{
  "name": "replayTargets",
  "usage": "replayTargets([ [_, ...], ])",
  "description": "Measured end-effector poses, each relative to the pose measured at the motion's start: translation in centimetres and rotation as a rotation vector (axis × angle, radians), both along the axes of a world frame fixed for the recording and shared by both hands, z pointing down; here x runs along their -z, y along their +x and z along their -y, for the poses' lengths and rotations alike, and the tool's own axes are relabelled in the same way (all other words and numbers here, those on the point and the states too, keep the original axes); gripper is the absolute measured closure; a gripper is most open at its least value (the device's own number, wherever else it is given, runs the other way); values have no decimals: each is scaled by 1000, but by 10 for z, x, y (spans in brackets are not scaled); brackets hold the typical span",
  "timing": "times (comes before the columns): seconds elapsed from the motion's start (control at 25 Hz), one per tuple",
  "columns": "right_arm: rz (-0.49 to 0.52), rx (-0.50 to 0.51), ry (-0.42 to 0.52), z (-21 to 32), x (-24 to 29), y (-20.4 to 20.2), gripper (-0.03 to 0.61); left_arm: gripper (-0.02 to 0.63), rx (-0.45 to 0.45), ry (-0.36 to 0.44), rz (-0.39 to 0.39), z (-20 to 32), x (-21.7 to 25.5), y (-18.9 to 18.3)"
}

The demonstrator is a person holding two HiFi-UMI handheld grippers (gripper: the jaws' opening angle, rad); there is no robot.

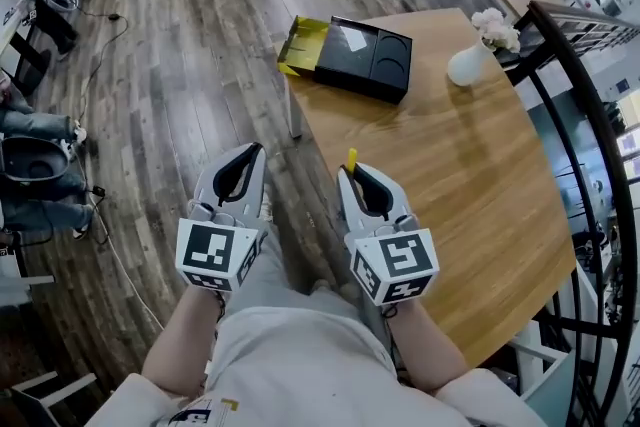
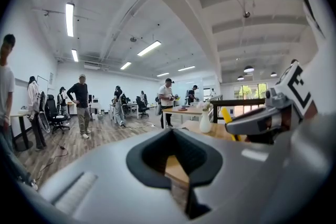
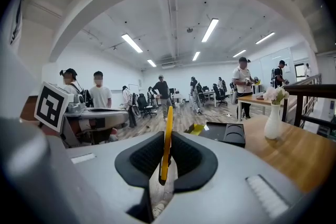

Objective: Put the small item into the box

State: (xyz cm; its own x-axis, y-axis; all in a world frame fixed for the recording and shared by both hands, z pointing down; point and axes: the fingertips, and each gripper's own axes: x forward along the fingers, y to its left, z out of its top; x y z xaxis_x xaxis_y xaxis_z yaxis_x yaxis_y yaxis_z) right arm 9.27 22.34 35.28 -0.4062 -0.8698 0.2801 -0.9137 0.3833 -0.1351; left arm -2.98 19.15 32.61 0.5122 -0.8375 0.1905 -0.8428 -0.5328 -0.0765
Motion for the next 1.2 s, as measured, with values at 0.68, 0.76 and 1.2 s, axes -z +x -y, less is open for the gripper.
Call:
replayTargets([
  [0.68, 38, -89, -42, 180, 29, -28, 534, 612, -135, -23, -10, 183, 11, -3],
  [0.76, 31, -108, -49, 206, 33, -36, 534, 612, -154, -30, -10, 209, 13, -10],
  [1.2, 5, -206, -92, 350, 33, -80, 534, 612, -279, -89, -8, 351, 6, -44],
])
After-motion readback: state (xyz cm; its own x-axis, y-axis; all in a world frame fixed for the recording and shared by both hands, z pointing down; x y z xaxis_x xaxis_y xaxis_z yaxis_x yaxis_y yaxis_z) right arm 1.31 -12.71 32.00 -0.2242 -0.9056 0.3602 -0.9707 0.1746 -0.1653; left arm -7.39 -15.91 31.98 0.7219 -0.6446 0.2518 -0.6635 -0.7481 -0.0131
